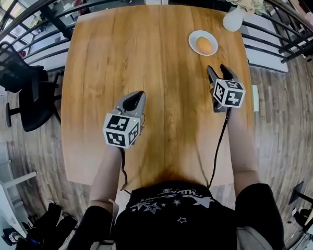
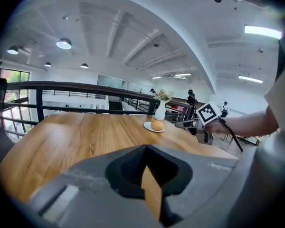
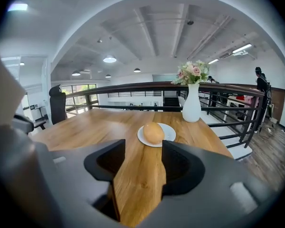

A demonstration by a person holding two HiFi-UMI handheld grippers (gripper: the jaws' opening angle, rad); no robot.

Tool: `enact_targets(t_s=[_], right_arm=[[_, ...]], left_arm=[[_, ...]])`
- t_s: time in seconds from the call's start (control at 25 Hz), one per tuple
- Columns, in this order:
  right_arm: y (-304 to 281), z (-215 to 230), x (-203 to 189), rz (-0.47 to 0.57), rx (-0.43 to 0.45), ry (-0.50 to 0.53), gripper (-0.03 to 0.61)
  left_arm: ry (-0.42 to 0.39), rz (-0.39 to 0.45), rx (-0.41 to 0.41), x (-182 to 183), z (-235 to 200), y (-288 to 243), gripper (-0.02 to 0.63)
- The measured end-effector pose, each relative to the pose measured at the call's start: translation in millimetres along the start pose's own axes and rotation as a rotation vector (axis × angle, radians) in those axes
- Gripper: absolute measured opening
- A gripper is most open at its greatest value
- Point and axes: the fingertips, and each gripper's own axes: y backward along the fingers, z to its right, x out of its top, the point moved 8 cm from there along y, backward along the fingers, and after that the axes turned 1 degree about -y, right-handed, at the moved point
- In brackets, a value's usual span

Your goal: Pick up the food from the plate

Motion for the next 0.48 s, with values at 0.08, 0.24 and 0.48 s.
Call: enact_targets(t_s=[0.08,0.24,0.48], right_arm=[[-15,3,0,-0.009,-0.012,-0.006,0.246],[-46,7,1,-0.024,-0.028,0.006,0.282],[-83,12,9,-0.047,-0.033,0.047,0.342]], left_arm=[[-0.008,0.001,-0.009,-2,-4,-6,-0.002],[-0.012,0.012,-0.026,-1,-14,-17,-0.002],[-0.020,0.004,-0.032,-2,-25,-36,-0.002]])
